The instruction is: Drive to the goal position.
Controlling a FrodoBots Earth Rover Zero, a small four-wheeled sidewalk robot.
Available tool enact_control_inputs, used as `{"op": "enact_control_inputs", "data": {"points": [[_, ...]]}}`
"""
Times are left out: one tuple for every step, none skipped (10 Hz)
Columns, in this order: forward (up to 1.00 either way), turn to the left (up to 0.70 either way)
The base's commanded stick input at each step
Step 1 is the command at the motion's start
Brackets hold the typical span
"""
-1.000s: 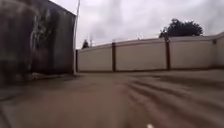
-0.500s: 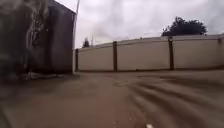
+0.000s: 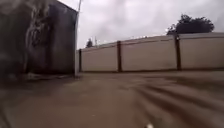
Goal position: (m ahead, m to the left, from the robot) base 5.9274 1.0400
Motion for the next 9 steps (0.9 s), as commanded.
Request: {"op": "enact_control_inputs", "data": {"points": [[0.70,0.00],[0.70,0.00],[0.70,0.00],[0.70,0.00],[0.70,0.00],[0.70,0.00],[0.70,0.00],[0.70,0.00],[0.70,0.00]]}}
